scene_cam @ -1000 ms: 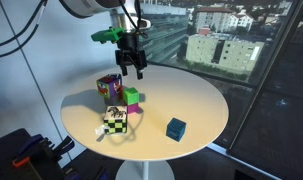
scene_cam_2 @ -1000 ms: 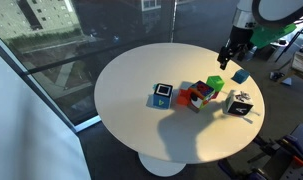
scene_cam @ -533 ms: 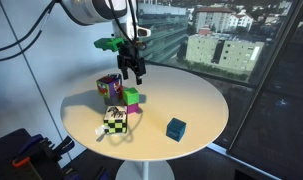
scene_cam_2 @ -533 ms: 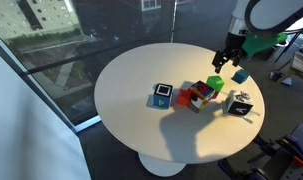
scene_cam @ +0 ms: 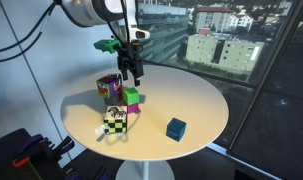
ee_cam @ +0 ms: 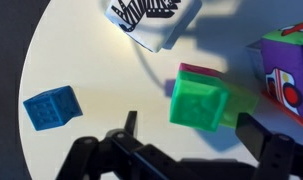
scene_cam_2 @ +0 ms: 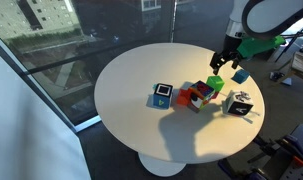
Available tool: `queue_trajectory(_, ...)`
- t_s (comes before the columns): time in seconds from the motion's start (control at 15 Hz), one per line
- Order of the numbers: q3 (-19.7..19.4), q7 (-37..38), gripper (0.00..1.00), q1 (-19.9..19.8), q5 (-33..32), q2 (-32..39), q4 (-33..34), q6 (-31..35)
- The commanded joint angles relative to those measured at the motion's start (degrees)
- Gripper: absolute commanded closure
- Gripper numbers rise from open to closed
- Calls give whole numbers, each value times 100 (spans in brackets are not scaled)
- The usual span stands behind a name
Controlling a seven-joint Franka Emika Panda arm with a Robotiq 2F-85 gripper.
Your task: Put the green building block on the table
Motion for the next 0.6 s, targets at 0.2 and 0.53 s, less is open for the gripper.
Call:
queue_trajectory(0.2, -23, 43, 0, 34, -4, 96, 20, 6)
queue_trajectory(0.53, -28, 29, 0, 43, 38, 290, 28, 212)
